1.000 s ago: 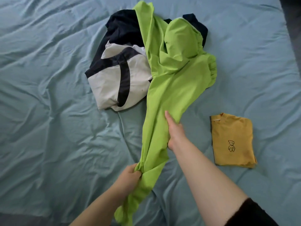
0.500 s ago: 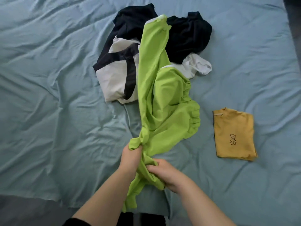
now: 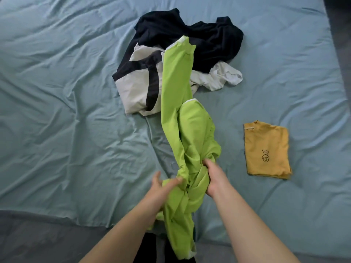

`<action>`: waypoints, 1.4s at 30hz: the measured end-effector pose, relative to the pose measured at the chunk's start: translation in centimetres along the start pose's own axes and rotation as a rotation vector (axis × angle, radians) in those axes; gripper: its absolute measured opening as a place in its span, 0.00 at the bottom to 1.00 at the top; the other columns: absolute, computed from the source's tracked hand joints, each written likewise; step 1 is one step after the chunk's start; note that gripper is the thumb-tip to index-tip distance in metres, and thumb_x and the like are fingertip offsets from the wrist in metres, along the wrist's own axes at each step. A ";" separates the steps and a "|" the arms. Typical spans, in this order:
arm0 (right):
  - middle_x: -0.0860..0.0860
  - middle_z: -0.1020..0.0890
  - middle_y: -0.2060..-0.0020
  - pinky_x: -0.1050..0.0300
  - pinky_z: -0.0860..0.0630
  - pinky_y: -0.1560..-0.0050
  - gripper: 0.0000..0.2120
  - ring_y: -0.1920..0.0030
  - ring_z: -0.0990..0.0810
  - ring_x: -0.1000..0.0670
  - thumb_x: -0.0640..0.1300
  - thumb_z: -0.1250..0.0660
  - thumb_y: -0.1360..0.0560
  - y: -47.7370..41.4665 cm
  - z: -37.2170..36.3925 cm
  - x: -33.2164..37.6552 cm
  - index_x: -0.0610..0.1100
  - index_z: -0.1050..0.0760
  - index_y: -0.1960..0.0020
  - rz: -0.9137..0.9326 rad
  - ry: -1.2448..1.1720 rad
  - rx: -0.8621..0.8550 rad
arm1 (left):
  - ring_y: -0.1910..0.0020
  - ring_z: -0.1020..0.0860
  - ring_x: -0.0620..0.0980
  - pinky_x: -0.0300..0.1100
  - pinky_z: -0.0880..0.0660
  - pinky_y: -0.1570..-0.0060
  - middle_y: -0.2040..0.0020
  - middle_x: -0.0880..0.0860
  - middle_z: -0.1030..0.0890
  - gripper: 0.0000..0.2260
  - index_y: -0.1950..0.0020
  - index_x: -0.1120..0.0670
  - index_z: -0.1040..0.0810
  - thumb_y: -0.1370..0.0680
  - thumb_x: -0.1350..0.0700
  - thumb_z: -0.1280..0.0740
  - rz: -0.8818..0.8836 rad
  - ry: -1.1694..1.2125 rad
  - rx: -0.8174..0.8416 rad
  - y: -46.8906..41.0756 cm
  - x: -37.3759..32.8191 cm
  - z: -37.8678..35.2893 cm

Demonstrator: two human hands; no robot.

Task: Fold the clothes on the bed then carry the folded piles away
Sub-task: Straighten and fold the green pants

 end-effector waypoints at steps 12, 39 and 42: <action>0.50 0.19 0.49 0.54 0.28 0.43 0.18 0.45 0.23 0.49 0.29 0.39 0.31 6.3 6.3 1.0 0.45 0.19 0.49 0.581 1.378 0.132 | 0.25 0.41 0.53 0.49 0.40 0.30 0.21 0.52 0.47 0.56 0.22 0.49 0.63 0.37 0.25 0.37 -0.570 -1.022 -0.034 -1.5 -10.9 -6.4; 0.48 0.22 0.65 0.54 0.25 0.65 0.07 0.69 0.23 0.47 0.43 0.31 0.26 -1.5 12.0 9.0 0.48 0.28 0.60 0.537 0.606 -0.338 | 0.66 0.25 0.53 0.44 0.33 0.68 0.67 0.52 0.23 0.19 0.64 0.56 0.26 0.28 0.40 0.31 -0.387 -0.738 -0.615 -3.0 -10.4 3.3; 0.49 0.24 0.69 0.54 0.23 0.71 0.08 0.76 0.23 0.48 0.44 0.31 0.28 -1.1 10.3 13.0 0.50 0.30 0.61 0.679 0.508 -0.410 | 0.59 0.23 0.60 0.47 0.27 0.58 0.60 0.60 0.20 0.14 0.59 0.62 0.24 0.24 0.50 0.31 -0.400 -0.582 -0.458 -4.9 -14.5 3.0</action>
Point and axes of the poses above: each hand's wrist, its own y-axis away from the middle knuckle, its own z-axis out of the back of the hand, x = y × z, the point moved 5 cm from there along -y, towards the middle knuckle
